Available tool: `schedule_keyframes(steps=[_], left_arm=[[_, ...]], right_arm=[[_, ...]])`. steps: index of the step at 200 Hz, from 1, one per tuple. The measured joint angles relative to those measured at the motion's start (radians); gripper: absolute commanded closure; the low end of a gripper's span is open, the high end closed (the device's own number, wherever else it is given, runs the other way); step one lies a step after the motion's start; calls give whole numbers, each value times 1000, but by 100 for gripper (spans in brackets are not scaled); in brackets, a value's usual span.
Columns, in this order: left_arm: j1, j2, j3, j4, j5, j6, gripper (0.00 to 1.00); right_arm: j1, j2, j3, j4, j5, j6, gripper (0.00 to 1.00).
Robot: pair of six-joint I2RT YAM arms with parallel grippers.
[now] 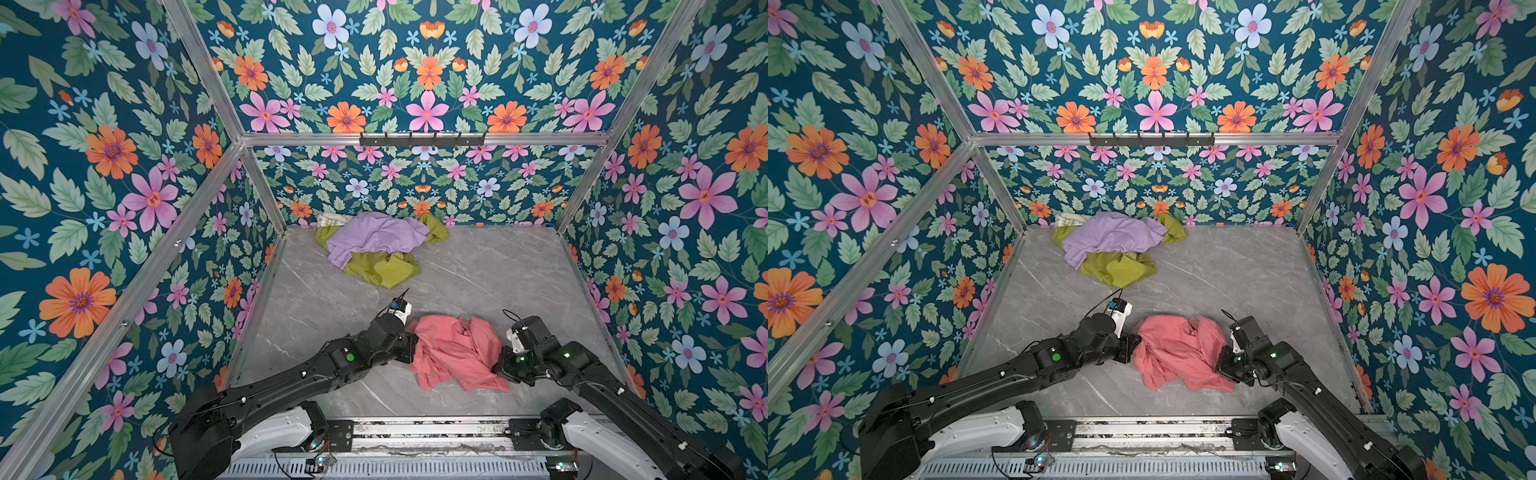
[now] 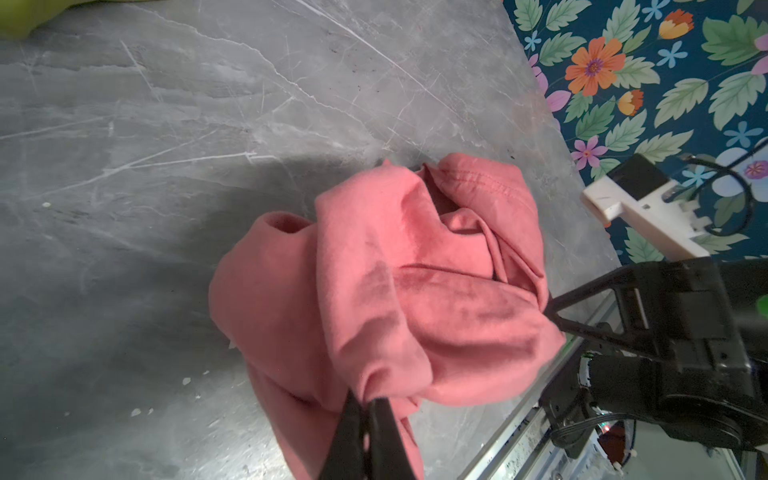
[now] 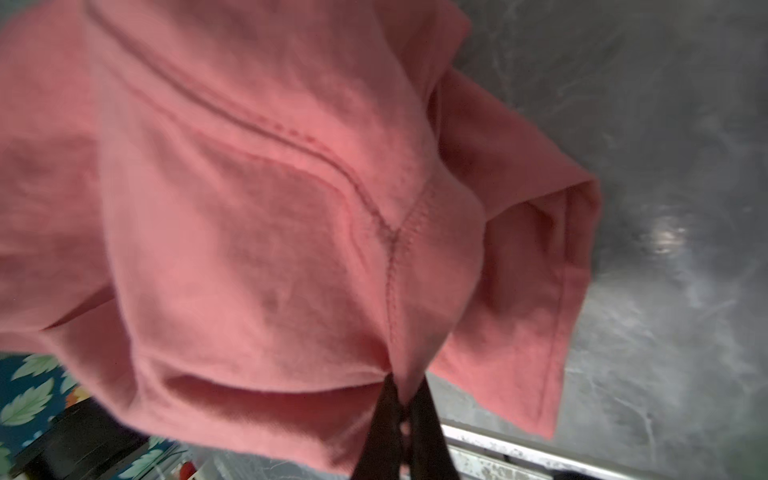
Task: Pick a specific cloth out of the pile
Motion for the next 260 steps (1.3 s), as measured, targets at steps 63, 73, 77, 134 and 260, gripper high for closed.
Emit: schedule_keyframes(steps=[63, 73, 77, 134, 260], left_arm=[[0, -30, 13, -10, 0, 16, 51], [0, -31, 34, -21, 0, 24, 49], [0, -32, 46, -29, 1, 33, 47], [0, -69, 192, -126, -57, 137, 31], [63, 106, -56, 135, 171, 160, 32]], right_arm=[[0, 132, -51, 52, 69, -16, 97], [0, 141, -58, 60, 80, -14, 91], [0, 144, -60, 61, 85, -14, 89], [0, 109, 27, -1, 156, 5, 46], [-258, -156, -117, 55, -51, 99, 5]])
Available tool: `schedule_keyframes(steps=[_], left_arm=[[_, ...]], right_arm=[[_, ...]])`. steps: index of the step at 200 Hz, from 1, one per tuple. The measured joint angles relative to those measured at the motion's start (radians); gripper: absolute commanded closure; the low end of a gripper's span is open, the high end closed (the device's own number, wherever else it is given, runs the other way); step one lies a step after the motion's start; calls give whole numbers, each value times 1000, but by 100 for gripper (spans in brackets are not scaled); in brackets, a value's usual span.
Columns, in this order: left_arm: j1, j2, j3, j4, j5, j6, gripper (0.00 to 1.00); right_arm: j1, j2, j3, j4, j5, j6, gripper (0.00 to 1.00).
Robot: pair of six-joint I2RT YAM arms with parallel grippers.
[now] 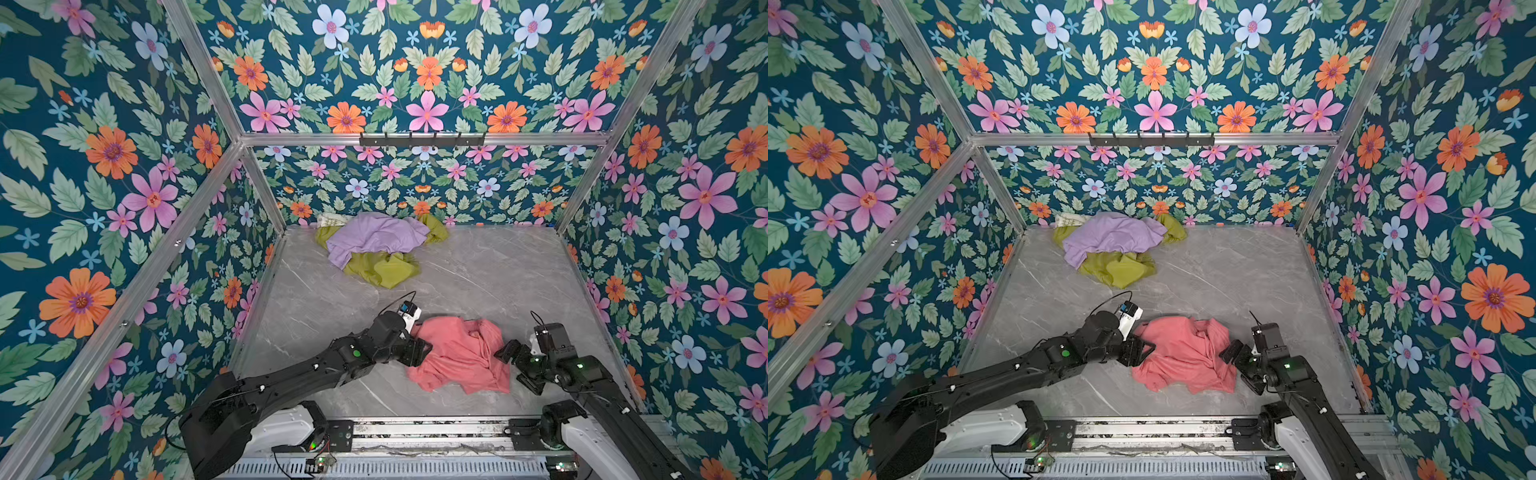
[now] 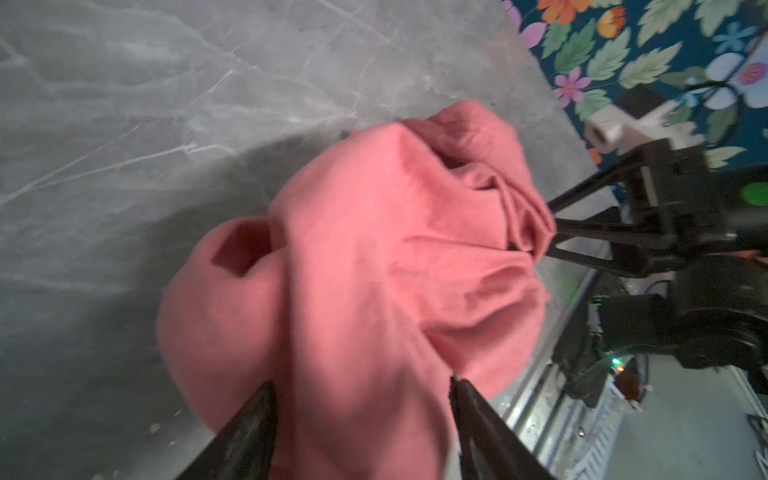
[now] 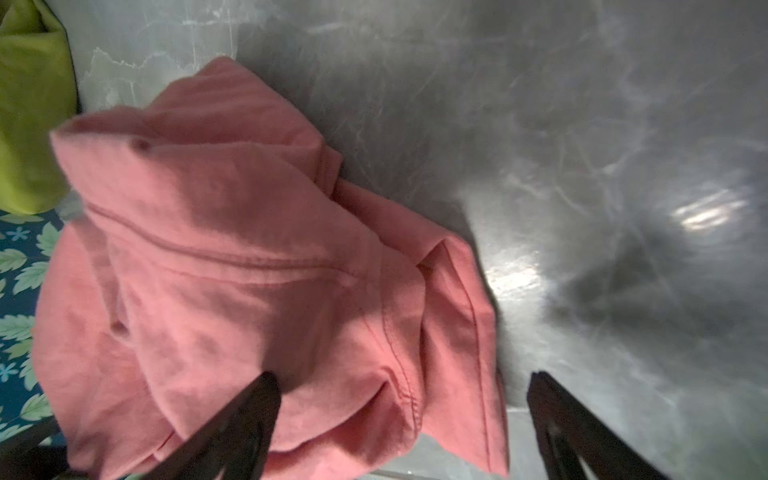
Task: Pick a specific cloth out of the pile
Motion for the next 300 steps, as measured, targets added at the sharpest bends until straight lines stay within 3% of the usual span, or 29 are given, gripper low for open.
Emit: schedule_keyframes(steps=[56, 78, 127, 211, 244, 300], left_arm=[[27, 77, -64, 138, 72, -43, 33], [29, 101, -71, 172, 90, -46, 33], [29, 129, -64, 195, 112, -47, 34], [29, 130, -58, 198, 124, -47, 34], [29, 121, -62, 201, 123, -47, 33], [32, 74, -80, 200, 111, -55, 34]], right_arm=[[-6, 86, -45, 154, -40, -57, 6], [-6, 133, -64, 227, -38, -78, 13], [-7, 226, -105, 401, -81, -83, 45], [-7, 203, -48, 419, -120, -111, 91], [51, 210, 35, 418, -142, -124, 98], [269, 275, 200, 415, -108, -125, 100]])
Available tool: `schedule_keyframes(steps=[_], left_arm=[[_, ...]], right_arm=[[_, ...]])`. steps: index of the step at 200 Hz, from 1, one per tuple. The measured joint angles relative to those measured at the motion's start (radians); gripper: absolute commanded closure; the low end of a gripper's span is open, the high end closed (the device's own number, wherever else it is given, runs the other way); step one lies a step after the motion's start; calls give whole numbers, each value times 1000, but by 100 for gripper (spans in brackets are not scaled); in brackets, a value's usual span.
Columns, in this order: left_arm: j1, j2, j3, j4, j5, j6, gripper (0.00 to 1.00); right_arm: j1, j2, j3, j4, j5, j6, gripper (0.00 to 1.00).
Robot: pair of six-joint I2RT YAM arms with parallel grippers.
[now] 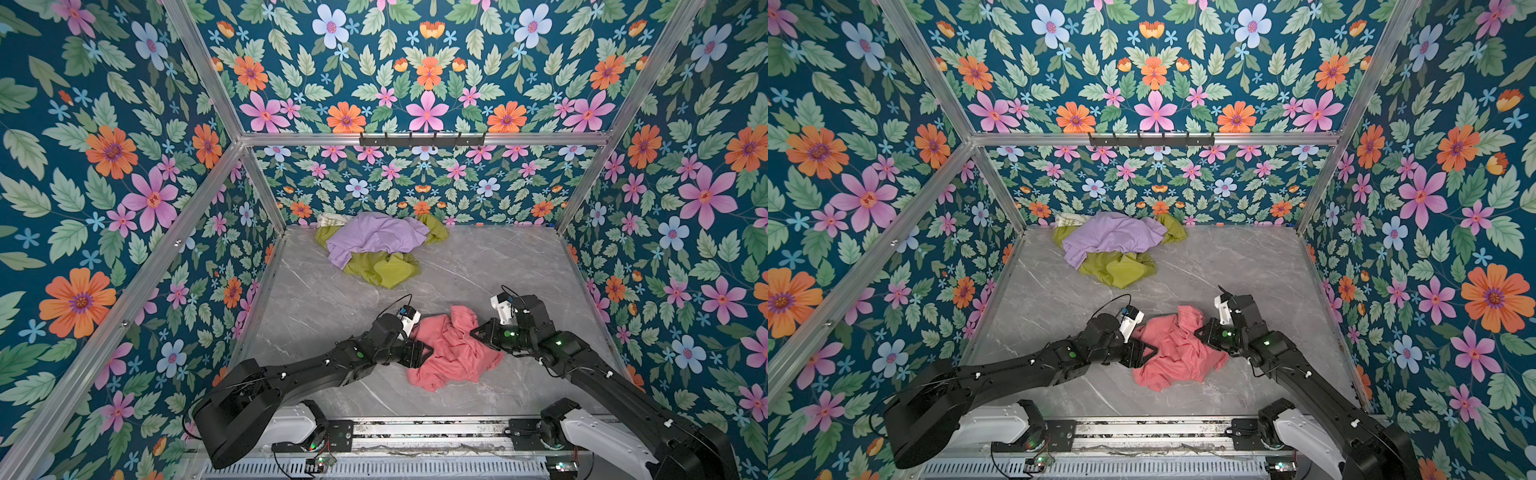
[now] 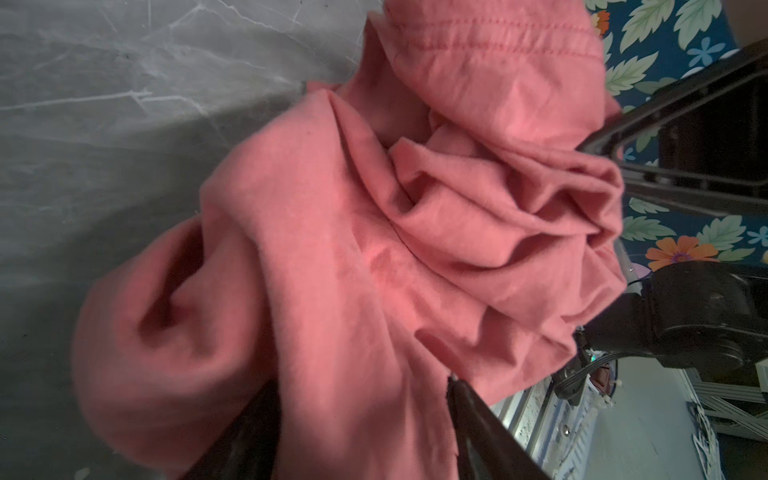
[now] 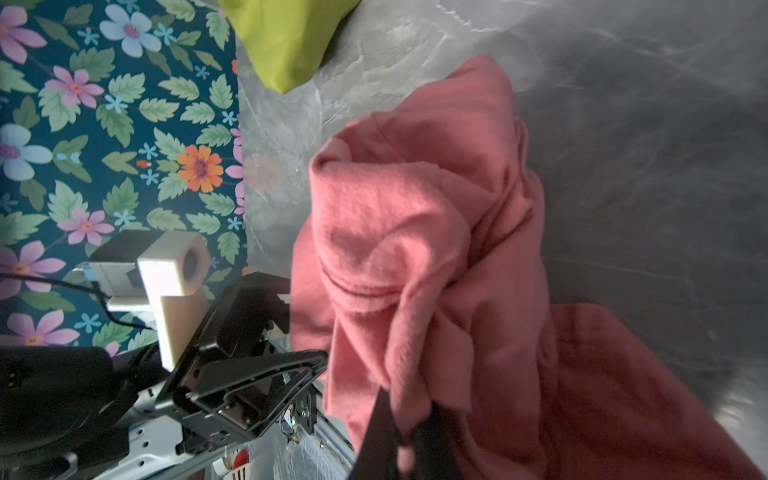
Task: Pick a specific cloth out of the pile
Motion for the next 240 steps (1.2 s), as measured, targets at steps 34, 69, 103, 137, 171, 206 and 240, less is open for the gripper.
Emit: schedule_keyframes(steps=[34, 69, 103, 137, 171, 206, 240], left_arm=[[7, -104, -39, -22, -27, -22, 33], [12, -255, -68, -117, -73, -43, 33], [12, -410, -75, -227, -138, -75, 32], [12, -506, -90, -369, -246, -163, 34], [13, -478, -113, -486, -317, -254, 35], [17, -525, -120, -503, -369, -304, 36], [43, -500, -172, -428, -354, -304, 46]], right_arm=[[126, 89, 98, 7, 36, -7, 100], [230, 266, 204, 25, 55, -46, 100], [286, 455, 315, 34, 45, -94, 100], [333, 555, 406, 28, 29, -141, 100], [335, 583, 430, 26, 17, -158, 100], [335, 573, 431, 19, 20, -164, 100], [335, 534, 418, 15, 28, -164, 100]])
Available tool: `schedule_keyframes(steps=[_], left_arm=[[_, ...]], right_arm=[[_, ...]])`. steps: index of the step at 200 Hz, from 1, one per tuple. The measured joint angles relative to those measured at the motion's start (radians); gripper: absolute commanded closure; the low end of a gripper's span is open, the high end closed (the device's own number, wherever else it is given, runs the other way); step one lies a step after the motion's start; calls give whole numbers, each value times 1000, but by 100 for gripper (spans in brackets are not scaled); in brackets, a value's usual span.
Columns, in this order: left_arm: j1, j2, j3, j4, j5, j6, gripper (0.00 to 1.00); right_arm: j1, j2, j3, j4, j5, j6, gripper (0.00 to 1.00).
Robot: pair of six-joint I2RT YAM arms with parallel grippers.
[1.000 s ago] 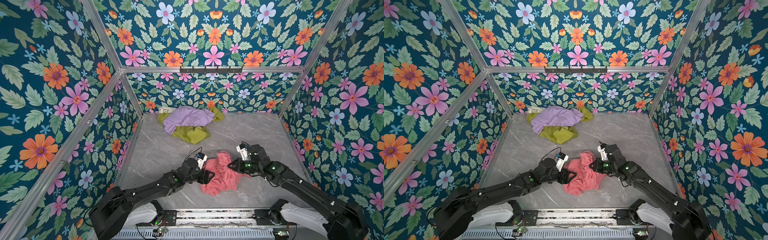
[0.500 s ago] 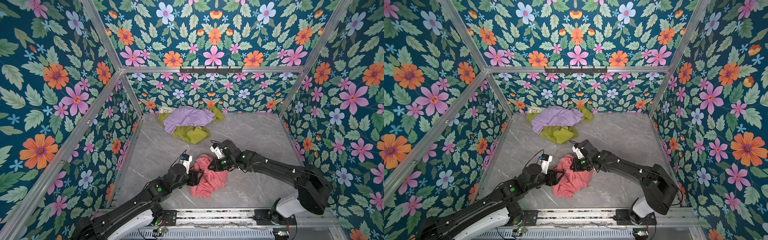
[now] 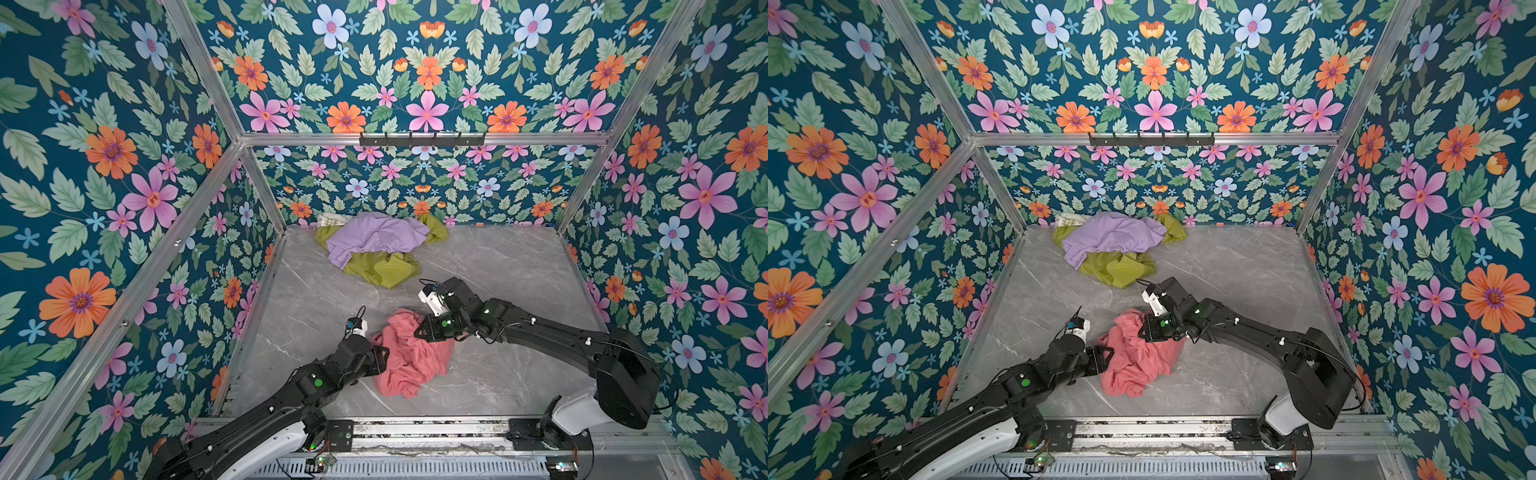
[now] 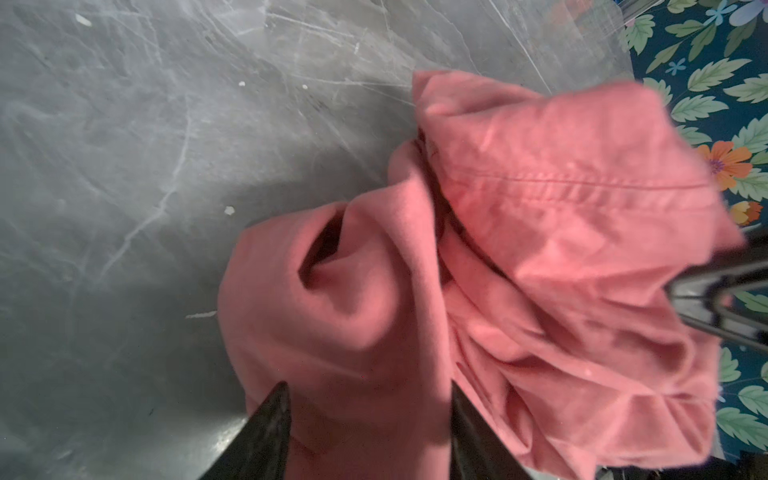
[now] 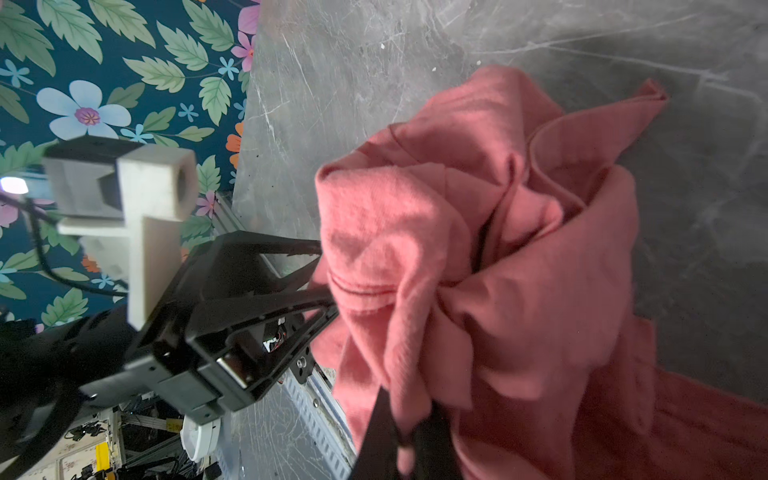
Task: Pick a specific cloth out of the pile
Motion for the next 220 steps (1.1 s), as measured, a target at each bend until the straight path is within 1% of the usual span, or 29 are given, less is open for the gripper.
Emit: schedule_keyframes(steps=[20, 54, 67, 83, 100, 112, 120, 142, 165, 184, 206, 220], left_arm=[[2, 82, 1, 88, 55, 22, 56], [3, 261, 46, 263, 163, 87, 75], [4, 324, 71, 311, 206, 113, 78], [4, 391, 101, 369, 255, 140, 78], [4, 418, 117, 399, 289, 162, 74], [4, 394, 112, 399, 296, 172, 65], [5, 354, 94, 400, 294, 179, 58], [26, 196, 29, 375, 272, 177, 47], [54, 27, -26, 292, 215, 153, 42], [60, -81, -37, 211, 178, 127, 39], [62, -153, -31, 135, 120, 105, 39], [65, -166, -19, 100, 87, 105, 39]], right_arm=[[0, -26, -8, 0, 1, 0, 100], [0, -87, -21, -8, 15, 1, 100], [0, -111, -25, -16, 22, 1, 100], [-1, -138, -31, -23, 40, 0, 100], [-3, -164, -36, -37, 55, 0, 100], [-2, -175, -36, -52, 66, -3, 100], [-2, -179, -34, -60, 72, -6, 100], [-2, -169, -19, -68, 80, -18, 100], [2, -119, 3, -68, 79, -26, 100], [13, -68, 24, -71, 80, -35, 100], [43, -9, 54, -69, 85, -51, 100], [69, 36, 68, -62, 89, -61, 100]])
